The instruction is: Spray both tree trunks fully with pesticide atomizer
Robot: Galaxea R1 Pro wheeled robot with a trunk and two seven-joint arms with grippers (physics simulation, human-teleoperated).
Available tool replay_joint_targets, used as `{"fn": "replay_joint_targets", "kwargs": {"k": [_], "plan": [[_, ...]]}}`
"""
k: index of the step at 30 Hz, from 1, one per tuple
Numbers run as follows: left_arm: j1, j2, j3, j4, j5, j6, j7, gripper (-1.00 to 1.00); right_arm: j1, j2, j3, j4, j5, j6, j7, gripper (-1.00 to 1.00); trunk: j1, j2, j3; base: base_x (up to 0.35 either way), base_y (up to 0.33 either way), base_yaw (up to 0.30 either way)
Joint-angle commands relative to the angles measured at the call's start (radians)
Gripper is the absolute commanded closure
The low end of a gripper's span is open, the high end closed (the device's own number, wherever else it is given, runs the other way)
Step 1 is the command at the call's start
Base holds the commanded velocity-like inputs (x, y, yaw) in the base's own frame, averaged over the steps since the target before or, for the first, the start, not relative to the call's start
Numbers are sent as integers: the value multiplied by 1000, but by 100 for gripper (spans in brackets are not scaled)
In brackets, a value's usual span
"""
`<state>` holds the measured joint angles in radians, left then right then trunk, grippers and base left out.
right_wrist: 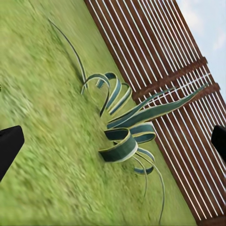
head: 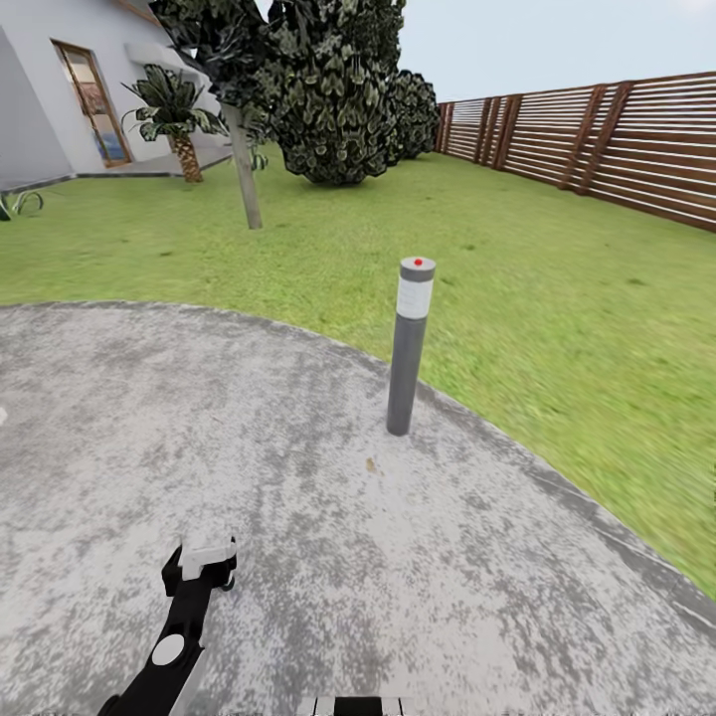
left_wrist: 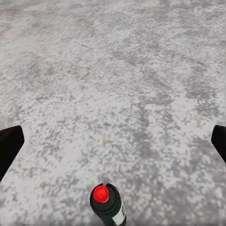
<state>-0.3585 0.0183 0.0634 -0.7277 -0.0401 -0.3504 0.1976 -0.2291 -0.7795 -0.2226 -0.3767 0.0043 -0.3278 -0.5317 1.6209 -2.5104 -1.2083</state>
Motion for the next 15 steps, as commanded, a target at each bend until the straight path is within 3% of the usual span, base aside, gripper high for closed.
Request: {"fn": "replay_joint_targets", "kwargs": {"k": [1,9,15], "plan": [[0,0,-1,1,-4,-2,5,-100,-1,0,-3,1,0,-5,1,-100,0,-1,-5,0,0,0],[0,0,-1,-7,-4,-8,5,-100,-1,0,-4,1,0,-5,1,-100,4,-2,-36,0,0,0],[0,0,-2,-11,-4,-76,5,-100,-1,0,-4,1,0,-5,1,-100,7,-4,-59,0,0,0]]}}
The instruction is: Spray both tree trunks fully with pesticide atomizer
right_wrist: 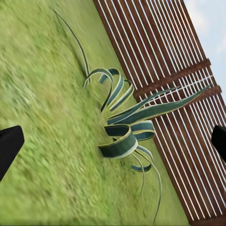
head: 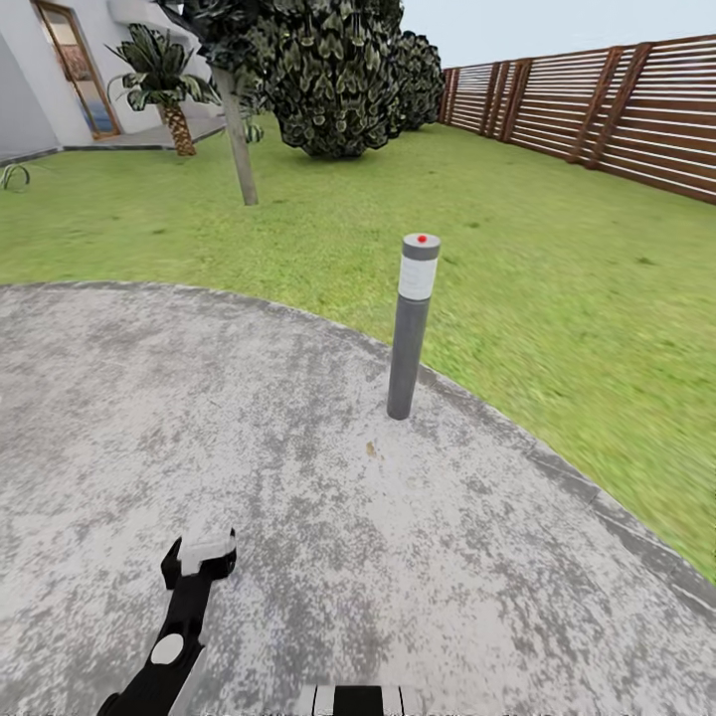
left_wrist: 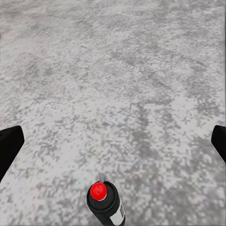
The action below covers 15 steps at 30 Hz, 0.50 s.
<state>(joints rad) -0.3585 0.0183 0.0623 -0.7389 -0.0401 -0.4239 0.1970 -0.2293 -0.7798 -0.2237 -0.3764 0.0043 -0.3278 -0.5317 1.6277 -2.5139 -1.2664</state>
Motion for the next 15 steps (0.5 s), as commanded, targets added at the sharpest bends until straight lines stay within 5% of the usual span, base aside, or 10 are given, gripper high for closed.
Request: {"fn": "replay_joint_targets", "kwargs": {"k": [1,15], "plan": [[0,0,-1,0,-4,-12,5,-100,-1,0,-3,1,0,-5,1,-100,0,-1,-5,0,0,0],[0,20,-1,-26,-5,-30,5,-100,-1,1,-1,1,0,-5,1,-100,7,-4,-59,0,0,0]]}}
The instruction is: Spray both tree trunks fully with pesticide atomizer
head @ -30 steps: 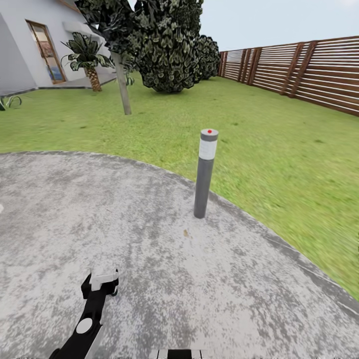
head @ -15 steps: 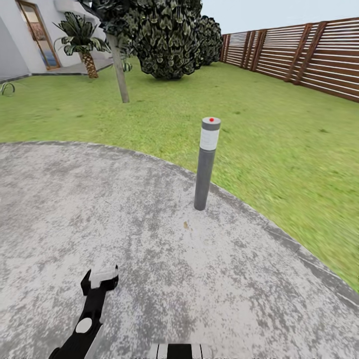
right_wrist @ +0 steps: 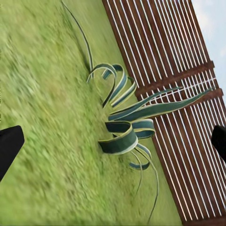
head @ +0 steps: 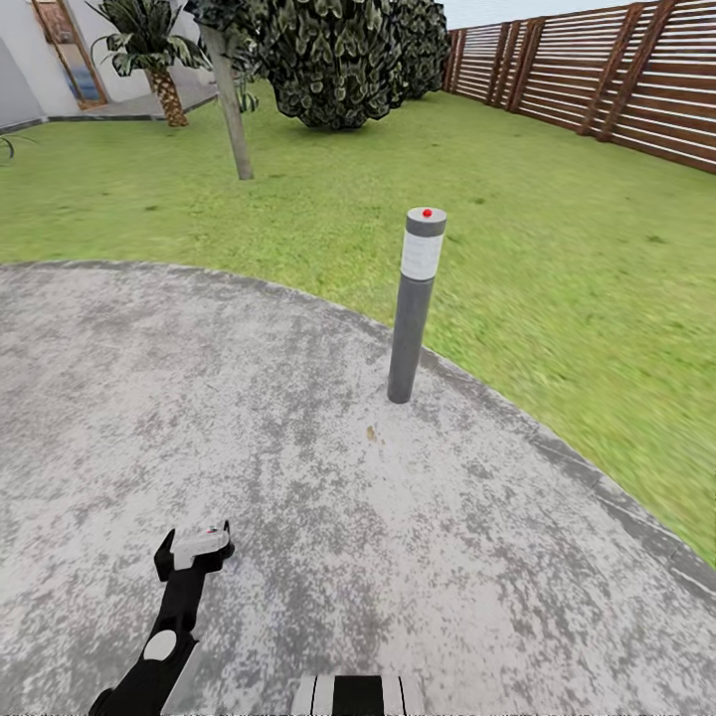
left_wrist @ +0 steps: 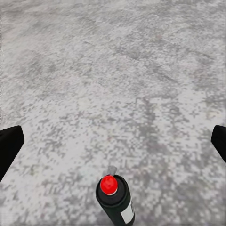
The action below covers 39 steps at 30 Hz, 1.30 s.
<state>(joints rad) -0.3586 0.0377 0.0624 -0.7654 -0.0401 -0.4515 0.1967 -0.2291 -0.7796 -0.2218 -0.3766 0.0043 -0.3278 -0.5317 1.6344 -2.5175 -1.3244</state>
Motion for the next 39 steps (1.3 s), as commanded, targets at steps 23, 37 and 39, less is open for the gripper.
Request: {"fn": "replay_joint_targets", "kwargs": {"k": [23,37,39], "plan": [[0,8,-1,-37,-4,-3,6,-100,-1,-7,-14,0,-2,-9,-3,-100,10,-6,-90,0,0,0],[0,8,-1,-38,-4,-3,6,-100,0,-8,-16,-2,-3,-11,-4,-100,16,-9,-144,0,0,0],[0,8,-1,-38,-4,-3,6,-100,0,-8,-16,-2,-3,-11,-4,-100,17,-9,-152,0,0,0]]}}
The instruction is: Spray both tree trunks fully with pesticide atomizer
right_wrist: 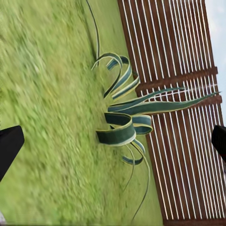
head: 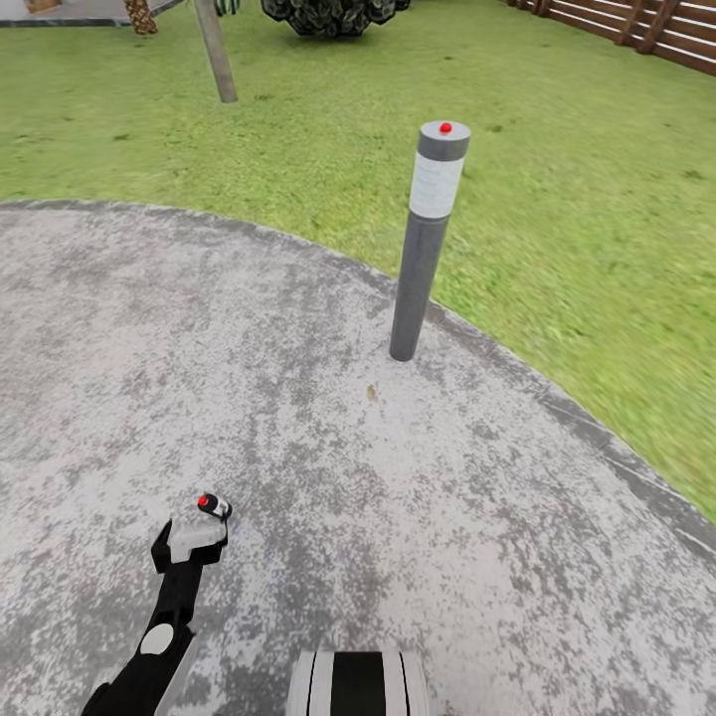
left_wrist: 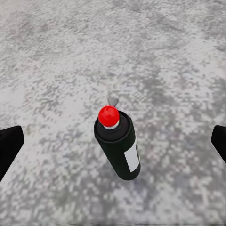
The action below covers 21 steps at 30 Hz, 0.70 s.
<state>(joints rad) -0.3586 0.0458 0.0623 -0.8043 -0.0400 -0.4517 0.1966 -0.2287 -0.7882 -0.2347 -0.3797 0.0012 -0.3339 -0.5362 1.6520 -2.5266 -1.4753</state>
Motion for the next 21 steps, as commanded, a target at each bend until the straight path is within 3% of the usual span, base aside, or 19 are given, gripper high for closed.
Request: {"fn": "replay_joint_targets", "kwargs": {"k": [1,16,21], "plan": [[0,0,-1,0,-4,-2,6,-100,-1,0,-3,1,0,-5,1,-100,0,0,-5,0,0,0],[0,0,-1,-13,-4,-2,6,-100,-1,0,-3,1,0,-5,1,-100,7,-4,-63,0,0,0],[0,1,-1,-21,-4,-4,6,-100,-1,0,-3,1,0,-5,1,-100,7,-4,-63,0,0,0]]}}
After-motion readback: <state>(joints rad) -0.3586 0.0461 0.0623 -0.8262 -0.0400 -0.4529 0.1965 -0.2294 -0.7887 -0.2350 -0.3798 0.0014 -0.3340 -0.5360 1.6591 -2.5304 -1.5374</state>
